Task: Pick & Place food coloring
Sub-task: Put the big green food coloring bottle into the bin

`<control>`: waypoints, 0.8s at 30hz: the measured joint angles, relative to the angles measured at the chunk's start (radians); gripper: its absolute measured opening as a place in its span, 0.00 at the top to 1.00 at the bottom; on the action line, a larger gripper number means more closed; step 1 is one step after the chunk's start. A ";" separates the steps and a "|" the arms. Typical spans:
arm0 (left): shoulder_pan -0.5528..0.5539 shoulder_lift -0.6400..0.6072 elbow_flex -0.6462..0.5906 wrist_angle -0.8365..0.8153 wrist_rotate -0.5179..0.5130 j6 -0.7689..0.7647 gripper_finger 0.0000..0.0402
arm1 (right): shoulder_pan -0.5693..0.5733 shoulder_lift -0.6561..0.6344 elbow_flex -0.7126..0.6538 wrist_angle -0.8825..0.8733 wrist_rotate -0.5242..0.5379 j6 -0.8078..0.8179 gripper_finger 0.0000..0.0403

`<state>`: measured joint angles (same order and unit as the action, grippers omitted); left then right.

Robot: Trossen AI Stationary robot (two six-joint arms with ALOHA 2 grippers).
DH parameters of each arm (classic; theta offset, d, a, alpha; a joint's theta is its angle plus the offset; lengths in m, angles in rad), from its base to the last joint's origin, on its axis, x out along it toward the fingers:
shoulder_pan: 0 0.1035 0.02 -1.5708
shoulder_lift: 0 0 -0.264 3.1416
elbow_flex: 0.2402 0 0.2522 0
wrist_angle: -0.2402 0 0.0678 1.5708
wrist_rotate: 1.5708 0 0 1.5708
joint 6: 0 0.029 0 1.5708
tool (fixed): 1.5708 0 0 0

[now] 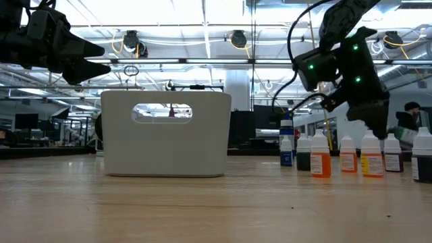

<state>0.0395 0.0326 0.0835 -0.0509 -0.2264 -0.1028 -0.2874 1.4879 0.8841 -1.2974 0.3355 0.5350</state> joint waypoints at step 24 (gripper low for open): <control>0.000 0.000 0.000 -0.007 0.000 -0.008 0.09 | -0.029 0.001 -0.018 0.237 -0.134 -0.106 0.73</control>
<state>0.0395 0.0326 0.0837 -0.0578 -0.2264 -0.1104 -0.3166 1.4890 0.8658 -1.0600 0.2011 0.4287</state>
